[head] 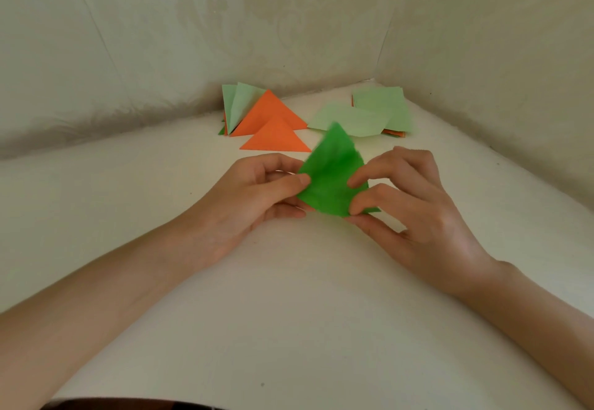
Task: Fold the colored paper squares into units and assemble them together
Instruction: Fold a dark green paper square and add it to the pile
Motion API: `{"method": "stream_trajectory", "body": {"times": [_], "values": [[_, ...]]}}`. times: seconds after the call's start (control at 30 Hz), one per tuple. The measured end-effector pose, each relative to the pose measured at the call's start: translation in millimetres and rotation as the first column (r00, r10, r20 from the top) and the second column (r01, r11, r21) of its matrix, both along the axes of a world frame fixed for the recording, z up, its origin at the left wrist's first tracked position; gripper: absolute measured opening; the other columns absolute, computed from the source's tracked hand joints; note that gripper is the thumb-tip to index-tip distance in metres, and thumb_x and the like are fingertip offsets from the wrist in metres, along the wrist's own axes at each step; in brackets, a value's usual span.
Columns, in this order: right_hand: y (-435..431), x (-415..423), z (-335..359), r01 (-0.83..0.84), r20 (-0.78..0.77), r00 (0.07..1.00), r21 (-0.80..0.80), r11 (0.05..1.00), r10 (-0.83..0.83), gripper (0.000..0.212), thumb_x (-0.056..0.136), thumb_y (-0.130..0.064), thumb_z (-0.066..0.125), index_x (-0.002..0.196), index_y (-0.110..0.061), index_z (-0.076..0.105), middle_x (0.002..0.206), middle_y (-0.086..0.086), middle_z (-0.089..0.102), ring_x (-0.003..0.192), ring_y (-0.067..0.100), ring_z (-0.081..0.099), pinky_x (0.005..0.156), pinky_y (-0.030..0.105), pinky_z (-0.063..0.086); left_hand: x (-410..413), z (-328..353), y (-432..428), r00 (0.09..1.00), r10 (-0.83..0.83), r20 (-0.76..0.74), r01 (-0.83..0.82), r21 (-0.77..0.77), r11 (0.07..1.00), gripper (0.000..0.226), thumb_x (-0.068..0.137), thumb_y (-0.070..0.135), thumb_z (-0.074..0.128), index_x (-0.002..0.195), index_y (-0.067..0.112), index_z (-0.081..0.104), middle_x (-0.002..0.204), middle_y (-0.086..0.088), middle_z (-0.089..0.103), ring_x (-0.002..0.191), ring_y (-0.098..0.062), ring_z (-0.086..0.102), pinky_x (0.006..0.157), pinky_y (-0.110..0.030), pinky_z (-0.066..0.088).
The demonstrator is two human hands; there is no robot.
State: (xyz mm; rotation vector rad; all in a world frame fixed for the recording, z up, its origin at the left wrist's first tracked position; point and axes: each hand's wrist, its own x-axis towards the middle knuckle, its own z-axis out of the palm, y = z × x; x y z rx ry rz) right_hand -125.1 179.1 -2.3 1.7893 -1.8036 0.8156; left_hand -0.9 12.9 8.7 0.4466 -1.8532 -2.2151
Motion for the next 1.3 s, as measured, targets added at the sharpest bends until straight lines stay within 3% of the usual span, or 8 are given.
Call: {"method": "stream_trajectory", "body": {"times": [0.2,0.3,0.67,0.83,0.9,0.97,1.03,1.3], "values": [[6,5,4,0.036,0.491,0.869,0.060,0.998,-0.060,0.011,0.085,-0.028,0.061,0.089,-0.018,0.061,0.090,-0.004,0.059,0.093,0.007,0.052,0.084,0.013,0.039,2,1,1,0.997,-0.054,-0.048,0.054,-0.001,0.999,0.020,0.081,0.009,0.055,0.100,0.010,0.061,0.088,-0.005,0.074,0.081,-0.016,0.071,0.072,-0.022,0.057],[6,7,5,0.097,0.594,0.797,0.048,0.994,-0.107,0.014,0.084,-0.025,0.063,0.092,-0.032,0.054,0.094,-0.006,0.059,0.092,-0.003,0.054,0.085,0.006,0.035,3,1,3,0.993,-0.104,-0.062,0.104,-0.003,0.995,0.026,0.076,0.014,0.056,0.101,0.009,0.061,0.092,-0.004,0.074,0.089,-0.019,0.071,0.073,-0.022,0.056],[3,11,9,0.144,0.602,0.767,0.177,0.974,-0.223,0.019,0.084,-0.012,0.067,0.088,-0.028,0.058,0.088,-0.015,0.055,0.093,-0.002,0.050,0.080,0.003,0.033,2,0,9,0.998,-0.065,-0.025,0.063,-0.052,0.997,0.019,0.080,0.001,0.061,0.099,0.007,0.061,0.085,-0.007,0.074,0.082,-0.018,0.072,0.066,-0.020,0.056],[-1,8,8,0.196,0.602,0.756,0.168,0.966,-0.258,0.029,0.081,-0.025,0.071,0.100,-0.029,0.051,0.100,-0.011,0.051,0.093,0.006,0.044,0.080,0.006,0.033,1,-2,11,0.999,-0.018,-0.038,0.014,-0.093,0.996,0.019,0.087,-0.008,0.054,0.095,0.008,0.060,0.080,-0.005,0.074,0.075,-0.015,0.072,0.065,-0.019,0.056],[-4,9,12,0.176,0.817,0.525,0.172,0.969,-0.240,0.041,0.076,-0.026,0.075,0.106,-0.029,0.048,0.103,-0.007,0.054,0.081,0.006,0.049,0.067,0.011,0.039,0,-2,11,0.999,-0.015,-0.043,0.010,-0.106,0.994,0.019,0.088,-0.008,0.053,0.095,0.008,0.060,0.079,-0.003,0.074,0.073,-0.014,0.071,0.063,-0.018,0.055],[-5,11,17,0.083,0.975,0.168,0.136,0.987,-0.148,0.048,0.073,-0.021,0.073,0.113,-0.021,0.047,0.093,0.003,0.061,0.060,0.010,0.048,0.051,0.021,0.039,0,-2,11,0.999,-0.017,-0.051,0.011,-0.119,0.993,0.019,0.087,-0.009,0.053,0.094,0.007,0.061,0.079,-0.002,0.073,0.072,-0.013,0.071,0.062,-0.018,0.054],[-5,11,19,0.011,0.995,-0.014,0.096,0.995,-0.095,0.052,0.069,-0.018,0.071,0.116,-0.013,0.048,0.078,0.011,0.064,0.050,0.013,0.044,0.043,0.024,0.035,0,-2,11,0.998,-0.016,-0.058,0.008,-0.137,0.991,0.019,0.087,-0.009,0.053,0.094,0.007,0.061,0.078,-0.001,0.073,0.071,-0.012,0.070,0.062,-0.018,0.054],[-8,16,15,0.001,0.982,0.146,0.123,0.992,-0.122,0.021,0.084,0.001,0.064,0.098,-0.010,0.052,0.059,0.003,0.064,0.046,0.012,0.048,0.042,0.022,0.040,-2,-2,14,0.999,-0.002,-0.042,-0.005,-0.157,0.988,0.018,0.080,-0.003,0.064,0.095,0.007,0.061,0.072,-0.002,0.071,0.064,-0.011,0.069,0.057,-0.017,0.053]]}}
